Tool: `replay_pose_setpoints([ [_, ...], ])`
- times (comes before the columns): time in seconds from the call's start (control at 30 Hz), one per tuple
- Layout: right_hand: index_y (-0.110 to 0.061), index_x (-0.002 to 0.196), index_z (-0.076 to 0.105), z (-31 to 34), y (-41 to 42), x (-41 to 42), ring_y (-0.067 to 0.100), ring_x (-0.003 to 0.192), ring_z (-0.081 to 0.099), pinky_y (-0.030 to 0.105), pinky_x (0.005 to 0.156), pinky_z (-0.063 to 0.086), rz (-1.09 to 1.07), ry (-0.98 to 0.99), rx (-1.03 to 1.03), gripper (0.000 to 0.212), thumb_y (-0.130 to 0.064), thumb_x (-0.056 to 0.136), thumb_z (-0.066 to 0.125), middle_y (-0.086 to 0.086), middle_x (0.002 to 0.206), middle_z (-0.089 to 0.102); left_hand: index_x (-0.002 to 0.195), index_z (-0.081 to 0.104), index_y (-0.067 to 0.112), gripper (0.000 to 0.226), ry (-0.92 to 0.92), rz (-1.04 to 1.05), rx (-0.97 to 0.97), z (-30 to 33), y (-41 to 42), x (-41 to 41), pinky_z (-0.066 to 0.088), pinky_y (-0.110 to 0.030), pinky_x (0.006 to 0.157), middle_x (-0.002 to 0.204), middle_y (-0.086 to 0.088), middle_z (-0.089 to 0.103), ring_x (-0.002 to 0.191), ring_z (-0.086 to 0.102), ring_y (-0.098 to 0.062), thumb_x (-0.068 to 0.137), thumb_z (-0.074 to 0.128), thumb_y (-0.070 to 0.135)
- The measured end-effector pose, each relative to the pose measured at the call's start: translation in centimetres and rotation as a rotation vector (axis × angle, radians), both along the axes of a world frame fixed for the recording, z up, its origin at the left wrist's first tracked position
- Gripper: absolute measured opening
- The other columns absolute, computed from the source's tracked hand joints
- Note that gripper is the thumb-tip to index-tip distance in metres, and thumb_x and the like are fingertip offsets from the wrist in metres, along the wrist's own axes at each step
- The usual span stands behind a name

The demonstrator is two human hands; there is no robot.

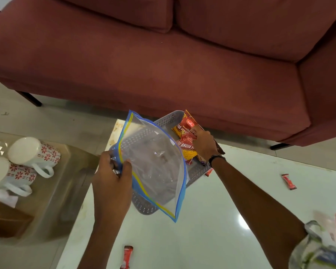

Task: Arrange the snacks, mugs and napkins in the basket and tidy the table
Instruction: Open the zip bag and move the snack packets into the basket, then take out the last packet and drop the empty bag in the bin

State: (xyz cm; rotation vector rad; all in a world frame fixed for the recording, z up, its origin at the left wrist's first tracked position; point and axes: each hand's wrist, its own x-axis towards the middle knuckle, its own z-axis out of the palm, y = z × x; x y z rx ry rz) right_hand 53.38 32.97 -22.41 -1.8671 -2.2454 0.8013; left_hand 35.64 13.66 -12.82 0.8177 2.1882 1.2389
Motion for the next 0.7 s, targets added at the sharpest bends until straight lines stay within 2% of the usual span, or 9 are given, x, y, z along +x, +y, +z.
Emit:
replay_pose_setpoints([
  [0.13, -0.021, 0.131, 0.045, -0.4, -0.9, 0.5, 0.027, 0.103, 0.065, 0.046, 0.086, 0.057, -0.011, 0.102, -0.027, 0.036, -0.022, 0.096, 0.049, 0.008, 0.120, 0.064, 0.100, 0.052, 0.009, 0.016, -0.042, 0.008, -0.009, 0.2, -0.2, 0.5, 0.038, -0.014, 0.048, 0.076, 0.001, 0.061, 0.063, 0.059, -0.013, 0.090, 0.057, 0.021],
  [0.2, -0.025, 0.131, 0.043, 0.2, -2.0, 0.7, 0.024, 0.111, 0.061, 0.044, 0.090, 0.056, -0.070, 0.195, -0.048, 0.035, -0.024, 0.097, 0.048, 0.004, 0.127, 0.059, 0.105, 0.053, 0.006, 0.021, -0.087, 0.019, -0.021, 0.2, -0.3, 0.7, 0.039, -0.009, 0.044, 0.083, -0.007, 0.063, 0.062, 0.058, -0.014, 0.090, 0.057, 0.021],
  [0.27, -0.026, 0.131, 0.044, 1.5, -4.2, 1.2, 0.023, 0.114, 0.058, 0.038, 0.091, 0.054, -0.112, 0.306, -0.046, 0.037, -0.023, 0.094, 0.048, 0.004, 0.131, 0.056, 0.110, 0.053, 0.009, 0.022, -0.208, 0.068, 0.007, 0.5, -0.3, 1.1, 0.042, -0.009, 0.040, 0.088, -0.008, 0.062, 0.064, 0.058, -0.020, 0.090, 0.058, 0.016],
  [0.33, -0.028, 0.134, 0.044, 2.7, -7.4, 2.8, 0.022, 0.119, 0.055, 0.034, 0.094, 0.052, -0.092, 0.380, -0.067, 0.050, -0.011, 0.089, 0.053, 0.001, 0.133, 0.055, 0.111, 0.051, 0.014, 0.022, -0.322, 0.109, 0.041, 1.2, -0.5, 1.7, 0.046, -0.011, 0.040, 0.089, -0.005, 0.060, 0.070, 0.060, -0.021, 0.089, 0.058, 0.012],
  [0.4, -0.030, 0.141, 0.035, 4.1, -11.6, 4.8, 0.016, 0.128, 0.048, 0.037, 0.102, 0.048, 0.023, 0.386, -0.123, 0.071, -0.002, 0.082, 0.065, -0.006, 0.142, 0.047, 0.111, 0.049, 0.015, 0.023, -0.409, 0.126, 0.071, 2.2, -0.7, 2.4, 0.049, -0.013, 0.042, 0.092, -0.005, 0.060, 0.070, 0.061, -0.017, 0.090, 0.057, 0.009],
  [0.43, -0.030, 0.144, 0.031, 4.8, -13.7, 5.6, 0.010, 0.133, 0.042, 0.034, 0.107, 0.042, 0.093, 0.385, -0.136, 0.081, -0.006, 0.079, 0.072, -0.011, 0.146, 0.041, 0.113, 0.048, 0.015, 0.025, -0.446, 0.134, 0.085, 2.6, -0.8, 2.8, 0.049, -0.013, 0.043, 0.096, -0.007, 0.062, 0.070, 0.061, -0.016, 0.090, 0.057, 0.009],
  [0.5, -0.030, 0.145, 0.027, 6.8, -17.2, 6.1, -0.004, 0.133, 0.036, 0.014, 0.109, 0.033, 0.128, 0.466, -0.155, 0.091, -0.022, 0.072, 0.081, -0.022, 0.147, 0.035, 0.118, 0.046, 0.014, 0.030, -0.500, 0.151, 0.103, 3.5, -0.9, 3.6, 0.052, -0.016, 0.046, 0.104, -0.012, 0.063, 0.073, 0.062, -0.018, 0.090, 0.057, 0.008],
  [0.57, -0.033, 0.141, 0.035, 9.5, -19.3, 5.3, -0.013, 0.126, 0.040, 0.000, 0.099, 0.031, 0.006, 0.619, -0.134, 0.083, -0.032, 0.071, 0.081, -0.031, 0.138, 0.043, 0.116, 0.044, 0.016, 0.030, -0.535, 0.153, 0.127, 4.5, -1.1, 4.5, 0.053, -0.018, 0.049, 0.104, -0.014, 0.064, 0.071, 0.064, -0.019, 0.090, 0.057, 0.008],
  [0.7, -0.037, 0.113, 0.056, 13.2, -19.9, 4.5, -0.012, 0.102, 0.057, 0.001, 0.084, 0.040, -0.142, 0.769, 0.197, 0.042, -0.024, 0.077, 0.074, -0.037, 0.109, 0.060, 0.116, 0.040, 0.016, 0.032, -0.651, 0.159, 0.212, 7.3, -1.6, 6.7, 0.053, -0.018, 0.047, 0.088, -0.011, 0.063, 0.050, 0.063, -0.007, 0.091, 0.053, 0.003],
])
